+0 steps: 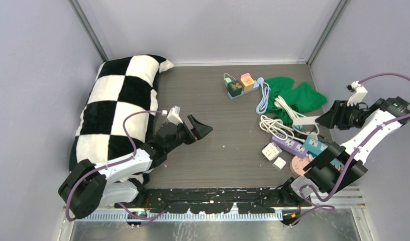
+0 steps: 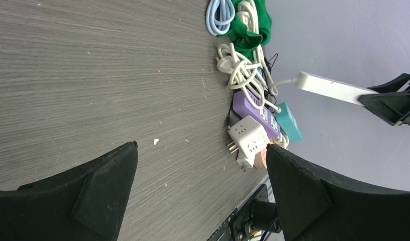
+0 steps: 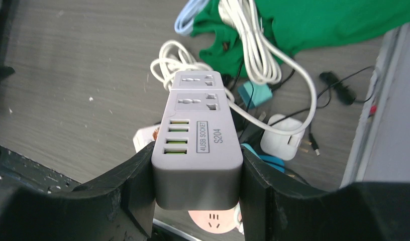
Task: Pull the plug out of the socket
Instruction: Move the socket to the center of the board.
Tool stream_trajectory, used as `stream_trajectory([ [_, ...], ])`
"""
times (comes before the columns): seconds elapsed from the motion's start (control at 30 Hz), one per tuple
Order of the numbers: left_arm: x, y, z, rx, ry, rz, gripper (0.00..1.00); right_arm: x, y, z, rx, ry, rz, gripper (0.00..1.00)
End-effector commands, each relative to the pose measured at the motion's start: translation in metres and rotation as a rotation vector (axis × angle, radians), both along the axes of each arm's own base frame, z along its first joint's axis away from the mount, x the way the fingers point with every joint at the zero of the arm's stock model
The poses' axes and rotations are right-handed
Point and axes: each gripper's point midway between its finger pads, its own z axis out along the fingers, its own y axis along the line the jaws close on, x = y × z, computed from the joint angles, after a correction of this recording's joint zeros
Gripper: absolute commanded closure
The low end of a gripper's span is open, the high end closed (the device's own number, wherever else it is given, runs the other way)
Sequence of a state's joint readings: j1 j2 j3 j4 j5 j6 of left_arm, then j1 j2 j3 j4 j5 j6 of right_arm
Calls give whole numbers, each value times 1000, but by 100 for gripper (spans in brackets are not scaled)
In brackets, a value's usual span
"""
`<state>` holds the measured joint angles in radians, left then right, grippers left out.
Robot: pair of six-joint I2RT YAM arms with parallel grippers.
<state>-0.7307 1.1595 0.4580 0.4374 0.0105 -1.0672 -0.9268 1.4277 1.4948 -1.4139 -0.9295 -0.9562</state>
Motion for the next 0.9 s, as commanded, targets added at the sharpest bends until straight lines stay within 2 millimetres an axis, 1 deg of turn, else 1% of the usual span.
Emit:
stream_trajectory([
  [0.0, 7, -11, 29, -69, -56, -23, 0, 2, -21, -30, -99, 35, -10, 99],
  [0.1, 7, -12, 28, -72, -53, -26, 0, 4, -30, -48, -109, 78, -30, 98],
  [0.17, 7, -12, 27, -71, -49, -27, 0, 4, -34, -61, -108, 109, -37, 96],
  [0.3, 7, -13, 26, -74, -44, -28, 0, 8, -32, -82, -112, 167, -7, 94],
  [0.47, 7, -14, 25, -75, -39, -32, 0, 16, -12, -104, -97, 230, 54, 92],
  [0.57, 6, -13, 24, -76, -36, -31, 0, 22, 5, -111, -71, 242, 78, 90],
  [0.7, 6, -12, 23, -76, -35, -30, 0, 27, 19, -119, -54, 273, 106, 87],
  [0.77, 6, -12, 23, -76, -35, -28, 0, 28, 23, -123, -58, 293, 115, 82],
  [0.8, 6, -12, 23, -76, -35, -29, 0, 28, 24, -126, -61, 306, 121, 78],
  [0.87, 5, -13, 22, -77, -34, -32, 0, 27, 25, -132, -68, 337, 127, 65],
])
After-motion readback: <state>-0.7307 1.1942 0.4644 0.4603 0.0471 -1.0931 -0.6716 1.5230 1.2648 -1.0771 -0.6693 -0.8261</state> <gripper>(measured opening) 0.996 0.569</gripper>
